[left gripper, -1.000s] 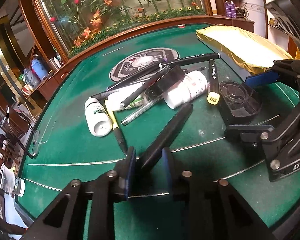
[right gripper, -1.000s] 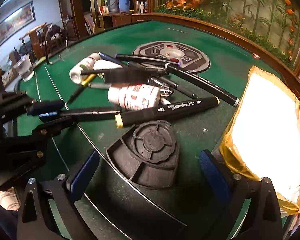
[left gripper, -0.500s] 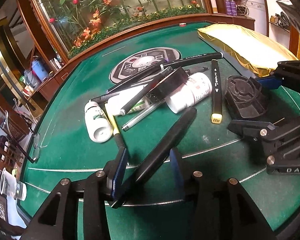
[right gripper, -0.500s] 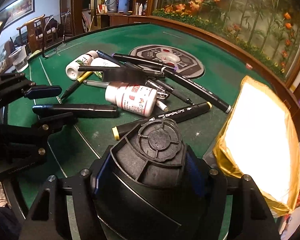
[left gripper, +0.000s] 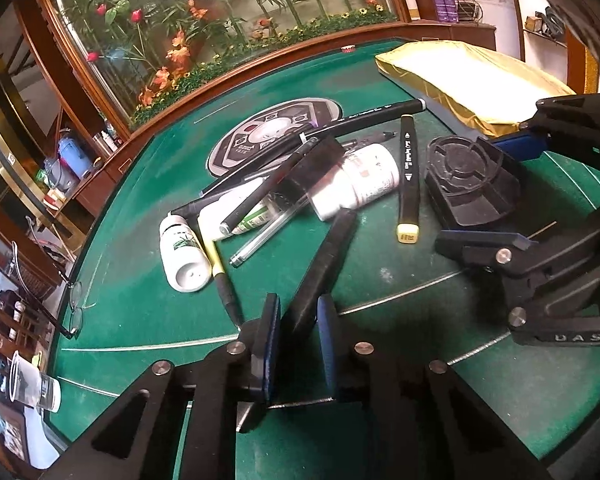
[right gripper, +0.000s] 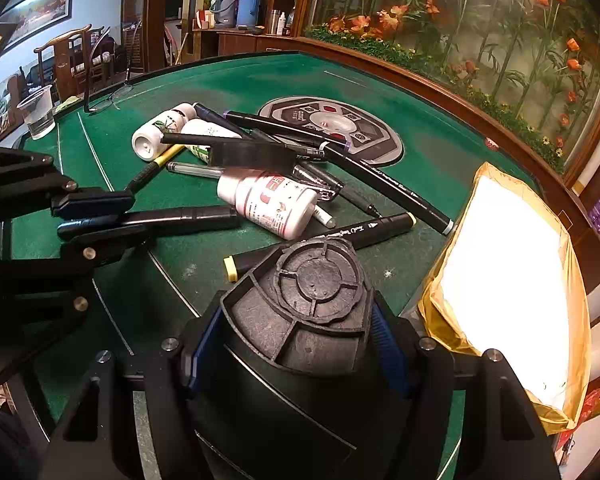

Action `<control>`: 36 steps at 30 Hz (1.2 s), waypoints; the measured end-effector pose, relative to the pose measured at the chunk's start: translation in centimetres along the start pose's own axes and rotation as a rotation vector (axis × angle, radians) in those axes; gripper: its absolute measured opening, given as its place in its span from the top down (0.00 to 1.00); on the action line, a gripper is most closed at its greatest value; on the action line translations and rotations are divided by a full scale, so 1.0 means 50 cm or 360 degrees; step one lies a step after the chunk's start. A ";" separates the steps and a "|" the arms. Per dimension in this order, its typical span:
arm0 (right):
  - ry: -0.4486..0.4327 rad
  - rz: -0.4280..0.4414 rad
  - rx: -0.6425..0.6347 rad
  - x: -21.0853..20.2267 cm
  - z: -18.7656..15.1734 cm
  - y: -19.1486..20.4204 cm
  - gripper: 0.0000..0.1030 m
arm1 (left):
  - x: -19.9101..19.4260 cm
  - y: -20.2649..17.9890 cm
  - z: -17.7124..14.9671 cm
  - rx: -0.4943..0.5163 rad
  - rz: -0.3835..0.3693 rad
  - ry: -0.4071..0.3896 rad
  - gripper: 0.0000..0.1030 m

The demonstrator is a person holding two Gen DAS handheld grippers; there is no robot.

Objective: Organize rigid objects
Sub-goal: 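Lift the black holder with the right tool while the left tool lifts the marker toward the tray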

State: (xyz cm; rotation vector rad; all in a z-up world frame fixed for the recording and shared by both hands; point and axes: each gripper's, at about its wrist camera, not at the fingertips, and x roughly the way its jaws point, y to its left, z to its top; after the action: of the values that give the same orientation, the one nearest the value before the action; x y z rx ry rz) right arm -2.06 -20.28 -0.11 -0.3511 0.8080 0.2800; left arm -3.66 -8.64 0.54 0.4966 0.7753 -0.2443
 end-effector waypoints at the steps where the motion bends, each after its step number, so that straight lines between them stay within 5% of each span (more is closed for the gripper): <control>1: -0.0001 0.0000 -0.0001 0.000 0.000 0.000 0.35 | -0.004 0.000 -0.001 -0.0002 0.0000 -0.0009 0.87; 3: -0.0001 -0.0001 -0.0002 -0.001 0.000 -0.001 0.35 | -0.014 0.003 -0.001 -0.0013 0.0006 -0.0030 0.98; 21: 0.0003 0.0003 0.0001 -0.005 0.001 -0.005 0.35 | 0.010 0.023 0.015 -0.0004 0.0067 -0.0001 0.95; 28: 0.0025 0.0038 0.0035 0.003 -0.001 -0.014 0.35 | 0.055 0.037 0.028 -0.0028 0.0010 0.0069 0.97; 36: -0.0042 0.0145 0.0122 -0.015 0.003 -0.033 0.36 | -0.001 0.047 0.014 -0.0163 -0.0097 -0.0009 1.00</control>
State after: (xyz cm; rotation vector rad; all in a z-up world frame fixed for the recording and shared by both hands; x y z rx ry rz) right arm -1.86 -21.78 0.85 -0.2383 0.8074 0.3373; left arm -2.36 -6.97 1.81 0.3760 0.7939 -0.2609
